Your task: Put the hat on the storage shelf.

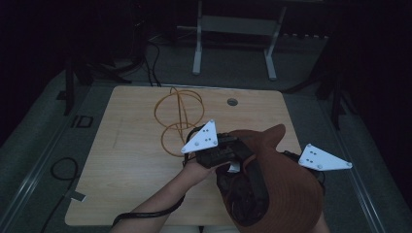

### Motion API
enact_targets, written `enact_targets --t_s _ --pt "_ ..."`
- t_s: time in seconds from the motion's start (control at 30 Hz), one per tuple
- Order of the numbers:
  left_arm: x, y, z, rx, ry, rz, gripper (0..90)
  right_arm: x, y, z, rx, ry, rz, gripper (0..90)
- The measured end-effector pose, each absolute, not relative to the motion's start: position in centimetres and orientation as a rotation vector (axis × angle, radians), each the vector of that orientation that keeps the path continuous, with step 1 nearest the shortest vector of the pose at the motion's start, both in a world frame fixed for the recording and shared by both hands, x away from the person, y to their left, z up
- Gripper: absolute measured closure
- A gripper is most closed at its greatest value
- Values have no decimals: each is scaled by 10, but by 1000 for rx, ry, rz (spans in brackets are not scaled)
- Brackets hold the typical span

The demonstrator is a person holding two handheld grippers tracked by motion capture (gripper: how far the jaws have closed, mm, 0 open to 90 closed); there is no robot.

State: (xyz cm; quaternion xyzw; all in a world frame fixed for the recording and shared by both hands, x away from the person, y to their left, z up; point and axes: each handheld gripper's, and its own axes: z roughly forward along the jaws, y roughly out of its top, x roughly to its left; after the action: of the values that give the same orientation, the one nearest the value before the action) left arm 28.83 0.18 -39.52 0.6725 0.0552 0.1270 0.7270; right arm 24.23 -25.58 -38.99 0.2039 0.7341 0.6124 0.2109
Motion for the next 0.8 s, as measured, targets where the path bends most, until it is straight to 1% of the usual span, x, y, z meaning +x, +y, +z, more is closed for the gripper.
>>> enact_targets --t_s 0.17,0.27,0.3,0.4,0.47,0.53,0.6,0.7,0.8 --pt "288 3 -394 1491 114 296 852 242 -257 -390 588 2026 1714 893" --pt "288 4 -394 1505 122 308 818 242 -259 -391 601 2021 1731 893" --pt "288 5 -394 1507 124 308 794 243 -260 -391 601 2022 1731 894" --pt "287 5 -392 1518 123 336 788 243 -261 -390 619 2005 1737 894" --pt "286 4 -390 1518 119 336 800 242 -261 -389 617 1997 1742 894" --pt "285 5 -389 1513 120 351 788 242 -262 -388 612 1995 1741 894" --pt "287 6 -388 1505 140 339 701 241 -263 -387 617 1989 1750 894" --pt "289 9 -389 1497 159 332 610 240 -266 -385 622 1972 1757 895" --pt "288 10 -389 1503 176 357 535 240 -270 -382 624 1953 1785 895"
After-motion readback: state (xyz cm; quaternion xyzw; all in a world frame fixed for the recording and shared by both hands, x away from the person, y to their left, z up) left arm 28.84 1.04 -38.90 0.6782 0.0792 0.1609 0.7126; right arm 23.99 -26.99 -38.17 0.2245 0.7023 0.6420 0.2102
